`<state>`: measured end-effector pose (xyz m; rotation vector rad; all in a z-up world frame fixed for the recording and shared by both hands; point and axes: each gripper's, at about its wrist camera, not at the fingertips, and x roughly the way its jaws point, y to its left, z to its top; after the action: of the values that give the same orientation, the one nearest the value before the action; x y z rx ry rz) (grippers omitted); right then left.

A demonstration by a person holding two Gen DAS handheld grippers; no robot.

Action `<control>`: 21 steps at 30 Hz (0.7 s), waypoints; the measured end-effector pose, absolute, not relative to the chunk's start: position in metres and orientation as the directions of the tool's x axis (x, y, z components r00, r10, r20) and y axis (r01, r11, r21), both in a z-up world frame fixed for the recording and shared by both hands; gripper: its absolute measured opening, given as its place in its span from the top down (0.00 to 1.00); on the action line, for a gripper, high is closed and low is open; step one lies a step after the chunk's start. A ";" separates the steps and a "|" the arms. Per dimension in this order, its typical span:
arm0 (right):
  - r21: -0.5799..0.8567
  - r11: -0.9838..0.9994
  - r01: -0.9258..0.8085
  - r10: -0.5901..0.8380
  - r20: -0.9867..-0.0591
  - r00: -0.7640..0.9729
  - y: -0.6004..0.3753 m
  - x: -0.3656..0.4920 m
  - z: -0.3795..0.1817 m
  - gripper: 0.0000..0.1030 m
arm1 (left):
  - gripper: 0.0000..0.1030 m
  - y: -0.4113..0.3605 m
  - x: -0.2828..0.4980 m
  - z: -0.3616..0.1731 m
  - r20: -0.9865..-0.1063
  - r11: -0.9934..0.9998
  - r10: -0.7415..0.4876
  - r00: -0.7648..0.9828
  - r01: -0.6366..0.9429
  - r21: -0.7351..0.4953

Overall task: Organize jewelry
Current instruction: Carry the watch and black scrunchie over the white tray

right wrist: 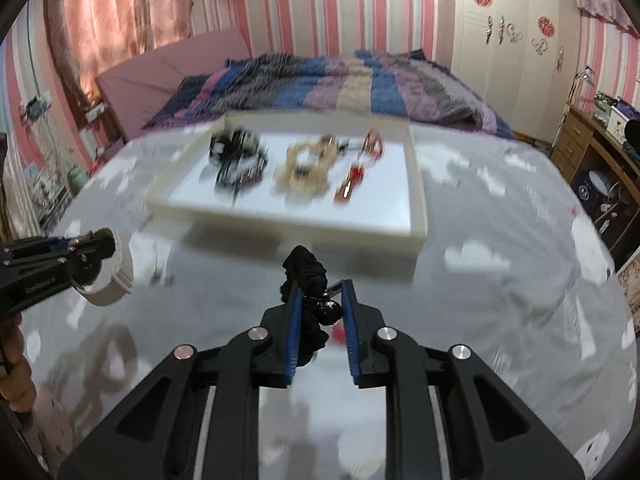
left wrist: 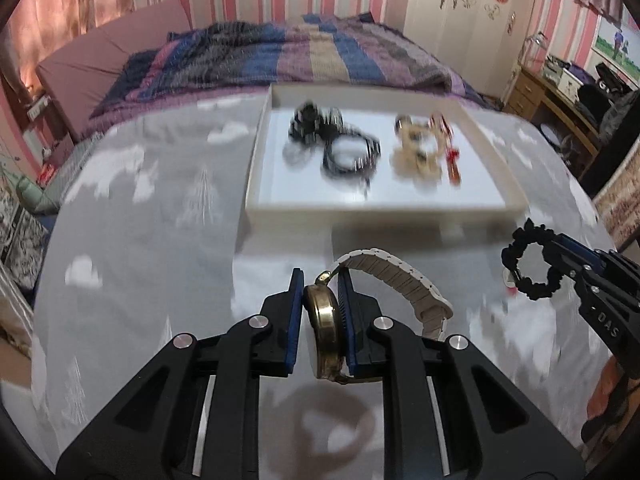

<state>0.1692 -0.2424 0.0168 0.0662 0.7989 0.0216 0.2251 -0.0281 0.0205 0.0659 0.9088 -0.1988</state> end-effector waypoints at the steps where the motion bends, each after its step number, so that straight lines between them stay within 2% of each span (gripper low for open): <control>1: 0.069 0.998 0.012 0.040 -0.705 0.708 -0.244 0.178 0.023 0.81 | 0.84 -0.031 0.232 0.023 -0.783 0.980 -0.140 0.606 0.196 -0.024; 10: 0.084 0.995 0.051 0.021 -0.692 0.722 -0.257 0.257 0.034 0.81 | 0.84 -0.032 0.315 0.023 -0.775 0.993 -0.084 0.626 0.118 -0.012; 17: 0.142 0.988 0.066 0.061 -0.738 0.672 -0.266 0.297 0.007 0.81 | 0.84 -0.041 0.351 0.001 -0.801 0.992 -0.087 0.593 0.124 -0.016; 21: 0.129 0.989 0.077 0.050 -0.764 0.643 -0.266 0.304 -0.014 0.81 | 0.84 -0.045 0.361 -0.018 -0.824 0.993 -0.078 0.561 0.120 -0.013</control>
<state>0.3043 -0.2662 -0.0139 0.1549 0.8726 -0.0155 0.3612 -0.0448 -0.0184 0.0468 0.9677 -0.1170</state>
